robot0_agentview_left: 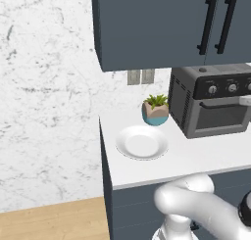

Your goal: Pick up the kebab skewer and baguette bread, and place them inside the toaster oven. Close the toaster oven door and start by setting the timer.

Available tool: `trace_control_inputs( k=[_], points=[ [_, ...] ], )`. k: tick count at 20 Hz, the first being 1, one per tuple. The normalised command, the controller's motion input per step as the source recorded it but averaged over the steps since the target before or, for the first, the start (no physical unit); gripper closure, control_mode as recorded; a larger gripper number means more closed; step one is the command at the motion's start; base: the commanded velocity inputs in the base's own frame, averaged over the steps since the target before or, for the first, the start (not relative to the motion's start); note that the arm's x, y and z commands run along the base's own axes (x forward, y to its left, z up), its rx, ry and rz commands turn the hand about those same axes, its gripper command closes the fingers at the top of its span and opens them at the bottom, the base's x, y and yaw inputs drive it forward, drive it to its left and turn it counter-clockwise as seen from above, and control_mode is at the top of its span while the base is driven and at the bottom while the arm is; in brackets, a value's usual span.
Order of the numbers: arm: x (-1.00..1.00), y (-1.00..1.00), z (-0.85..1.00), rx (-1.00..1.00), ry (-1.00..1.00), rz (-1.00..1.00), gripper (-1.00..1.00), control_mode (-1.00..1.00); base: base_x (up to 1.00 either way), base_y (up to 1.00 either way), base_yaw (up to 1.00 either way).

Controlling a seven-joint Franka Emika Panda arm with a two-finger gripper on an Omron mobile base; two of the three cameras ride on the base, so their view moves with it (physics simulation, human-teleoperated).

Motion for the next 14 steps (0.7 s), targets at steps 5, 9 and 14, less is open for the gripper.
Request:
trace_control_inputs(
  k=[5,9,14],
  points=[
    [-0.28,0.87,0.07,0.0,-0.02,0.0,-1.0,-1.0,0.0,0.0,0.0],
    [-0.03,0.66,0.18,0.0,-0.09,0.0,-1.0,-1.0,0.0,0.0,0.0],
    [0.01,0.59,0.16,0.0,-0.06,0.0,-1.0,-1.0,0.0,0.0,0.0]
  ],
)
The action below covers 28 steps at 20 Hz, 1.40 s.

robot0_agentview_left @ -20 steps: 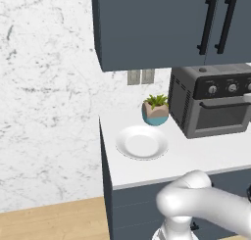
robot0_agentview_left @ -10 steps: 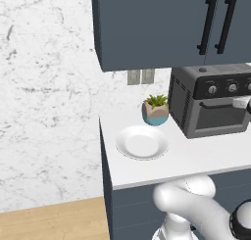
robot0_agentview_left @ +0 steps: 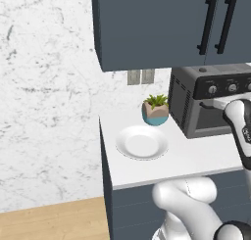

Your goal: Pick up the kebab skewer and baguette bread, and place them inside the toaster oven. Close the toaster oven door and start by setting the timer.

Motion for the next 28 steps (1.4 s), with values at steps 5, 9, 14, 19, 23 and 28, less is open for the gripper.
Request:
trace_control_inputs(
  k=[5,9,14,19,23,28],
  points=[
    [0.0,0.29,0.14,0.04,-0.05,0.0,-1.0,-1.0,0.0,0.0,0.0],
    [0.01,-0.05,0.01,0.04,-0.02,-0.01,-1.0,-1.0,0.0,0.0,0.0],
    [0.27,-0.24,0.0,0.0,-0.02,-0.03,-1.0,-1.0,0.0,0.0,0.0],
    [0.48,-0.16,0.0,0.0,0.0,0.0,-1.0,-1.0,0.0,0.0,0.0],
    [0.28,-0.23,-0.05,0.0,0.0,0.0,-1.0,-1.0,0.0,0.0,0.0],
    [0.04,-0.17,-0.04,0.0,0.0,0.0,-1.0,-1.0,0.0,0.0,0.0]
  ],
)
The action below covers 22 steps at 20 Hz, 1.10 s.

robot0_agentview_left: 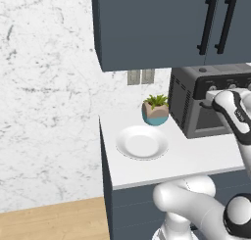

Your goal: Pick up the kebab skewer and baguette bread, and place them inside the toaster oven. Close the toaster oven door and start by setting the timer.

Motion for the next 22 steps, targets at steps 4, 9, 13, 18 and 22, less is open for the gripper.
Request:
trace_control_inputs(
  k=[4,9,13,18,22],
  points=[
    [0.11,-0.03,-0.13,0.0,0.0,0.0,-1.0,-1.0,0.0,0.0,0.0],
    [0.24,0.0,-0.07,0.0,0.0,0.0,-1.0,-1.0,0.0,0.0,0.0],
    [0.33,0.0,-0.04,0.0,0.0,0.0,-1.0,-1.0,0.0,0.0,0.0],
    [0.23,0.0,-0.02,0.0,0.0,0.0,-1.0,-1.0,0.0,0.0,0.0],
    [0.0,0.0,0.0,0.0,0.0,0.0,-1.0,-1.0,0.0,0.0,0.0]
  ],
)
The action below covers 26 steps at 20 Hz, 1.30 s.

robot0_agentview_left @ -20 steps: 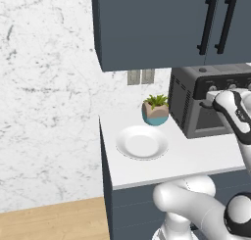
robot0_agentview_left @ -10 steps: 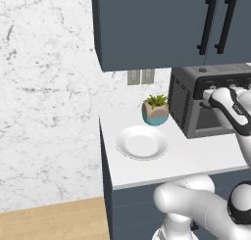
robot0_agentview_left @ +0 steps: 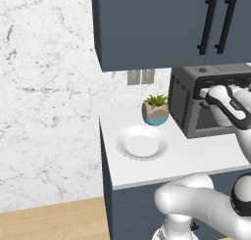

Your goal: Pick up the kebab skewer and baguette bread, and place them inside the toaster oven. Close the toaster oven door and start by setting the timer.

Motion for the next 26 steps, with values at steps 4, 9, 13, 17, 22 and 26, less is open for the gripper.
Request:
trace_control_inputs(
  k=[4,9,13,17,22,26],
  points=[
    [0.0,0.0,-0.03,0.0,0.0,0.0,-1.0,-1.0,0.0,0.0,0.0],
    [0.0,-0.02,-0.04,0.0,0.0,0.0,-1.0,-1.0,0.0,0.0,0.0],
    [0.0,-0.14,-0.03,0.0,0.0,0.0,-1.0,-1.0,0.0,0.0,0.0],
    [0.0,-0.09,0.0,0.0,0.0,0.0,-1.0,-1.0,0.0,0.0,0.0],
    [0.03,0.0,0.0,0.0,0.0,0.0,-1.0,-1.0,0.0,0.0,0.0],
    [0.08,0.0,0.0,0.0,0.0,0.0,-1.0,-1.0,0.0,0.0,0.0]
  ],
)
